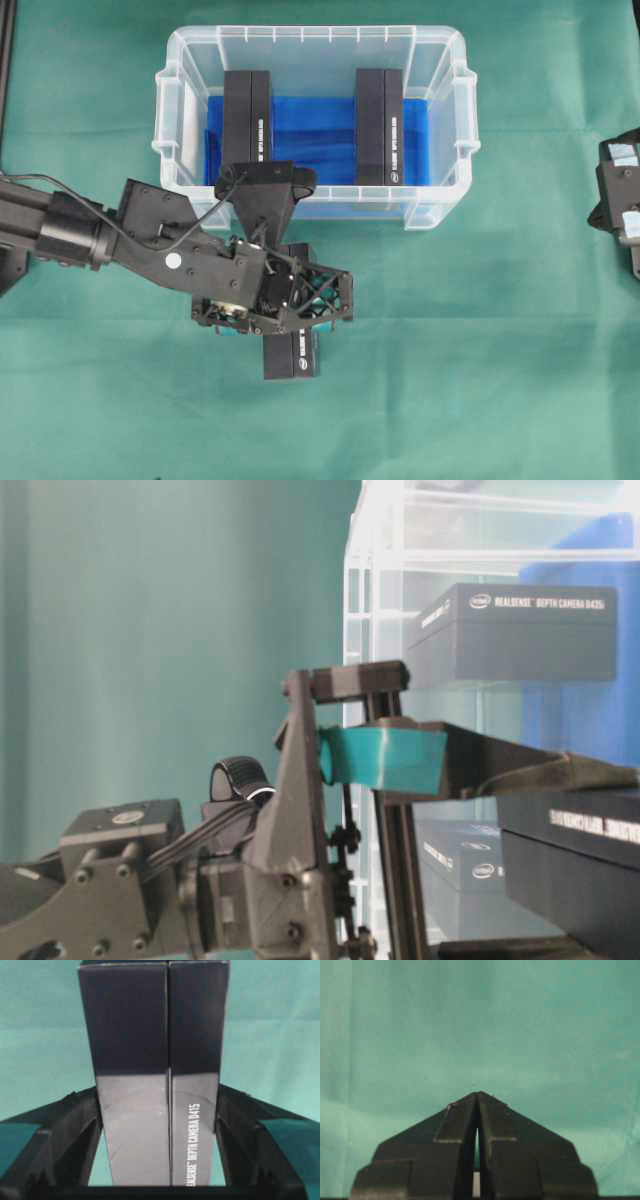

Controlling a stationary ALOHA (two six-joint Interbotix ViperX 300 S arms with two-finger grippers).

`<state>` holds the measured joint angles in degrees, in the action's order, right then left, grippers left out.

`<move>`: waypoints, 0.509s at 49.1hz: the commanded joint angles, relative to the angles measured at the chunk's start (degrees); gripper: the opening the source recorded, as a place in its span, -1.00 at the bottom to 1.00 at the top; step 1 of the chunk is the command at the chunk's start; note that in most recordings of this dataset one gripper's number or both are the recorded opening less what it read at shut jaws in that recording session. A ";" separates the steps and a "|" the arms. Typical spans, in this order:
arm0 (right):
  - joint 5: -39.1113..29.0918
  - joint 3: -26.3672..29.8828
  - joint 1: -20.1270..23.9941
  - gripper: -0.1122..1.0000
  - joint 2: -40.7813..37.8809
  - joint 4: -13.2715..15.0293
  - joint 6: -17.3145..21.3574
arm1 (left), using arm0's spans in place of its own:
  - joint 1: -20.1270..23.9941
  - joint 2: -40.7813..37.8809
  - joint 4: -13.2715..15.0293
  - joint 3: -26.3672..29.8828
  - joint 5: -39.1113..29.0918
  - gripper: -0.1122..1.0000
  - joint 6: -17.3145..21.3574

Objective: Take the box out of the case with the left arm.
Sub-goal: 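Lower the held box onto the cloth in front of the bin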

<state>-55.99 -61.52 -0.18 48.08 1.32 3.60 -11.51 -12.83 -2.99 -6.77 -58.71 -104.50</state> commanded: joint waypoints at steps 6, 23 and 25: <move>0.09 1.49 0.00 -0.81 -0.18 0.53 0.09 | 0.79 1.05 0.09 0.62 2.81 0.30 0.26; 0.09 1.49 -0.09 -0.81 -0.18 0.88 0.09 | 0.00 0.97 0.18 -0.44 5.36 0.29 1.05; 0.09 1.49 -0.09 -0.81 -0.18 0.88 0.00 | -0.18 0.97 0.18 -0.44 5.36 0.29 1.58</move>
<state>-55.99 -61.61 -0.18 48.08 2.11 3.52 -11.34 -13.10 -2.90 -8.09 -53.70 -103.45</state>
